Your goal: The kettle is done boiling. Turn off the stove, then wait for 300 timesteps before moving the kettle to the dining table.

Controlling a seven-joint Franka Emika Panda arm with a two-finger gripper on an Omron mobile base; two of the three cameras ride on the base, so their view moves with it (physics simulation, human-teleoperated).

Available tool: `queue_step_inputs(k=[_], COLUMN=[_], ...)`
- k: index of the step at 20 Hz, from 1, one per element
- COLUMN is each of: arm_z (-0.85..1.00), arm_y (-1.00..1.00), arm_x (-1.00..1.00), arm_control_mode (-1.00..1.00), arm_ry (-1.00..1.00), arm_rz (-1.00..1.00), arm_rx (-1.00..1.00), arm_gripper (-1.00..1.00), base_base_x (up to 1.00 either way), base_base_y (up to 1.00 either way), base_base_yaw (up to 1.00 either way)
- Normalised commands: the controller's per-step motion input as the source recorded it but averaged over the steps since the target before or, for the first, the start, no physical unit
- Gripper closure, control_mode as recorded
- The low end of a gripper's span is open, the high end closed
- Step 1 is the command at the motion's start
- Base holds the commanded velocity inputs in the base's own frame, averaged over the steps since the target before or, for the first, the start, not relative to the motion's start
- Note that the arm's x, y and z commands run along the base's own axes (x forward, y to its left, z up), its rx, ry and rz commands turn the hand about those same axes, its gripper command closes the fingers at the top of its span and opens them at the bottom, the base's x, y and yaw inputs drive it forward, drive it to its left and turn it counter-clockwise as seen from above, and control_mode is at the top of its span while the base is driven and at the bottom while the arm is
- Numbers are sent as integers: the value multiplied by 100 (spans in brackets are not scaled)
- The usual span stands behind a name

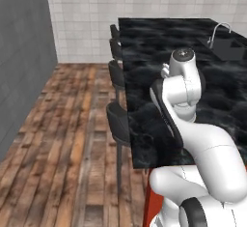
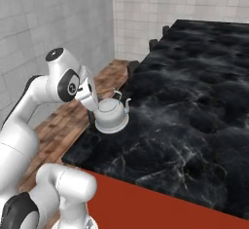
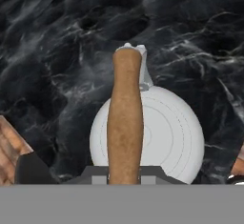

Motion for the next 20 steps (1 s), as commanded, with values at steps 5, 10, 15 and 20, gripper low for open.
queue_step_inputs(k=[5, 10, 15, 20], arm_z=[0, 0, 0, -2], arm_y=[0, 0, 0, 0], arm_x=[0, 0, 34, 39], arm_control_mode=[100, 100, -100, -100], arm_ry=[0, 0, 4, 5], arm_rz=[0, 0, 0, 0], arm_rx=[0, 0, 0, 0], arm_gripper=[100, 100, 100, 100], base_base_x=[35, 5, 0, 0], base_base_y=[3, 0, 0, 0], base_base_yaw=[-24, -2, 0, 0])
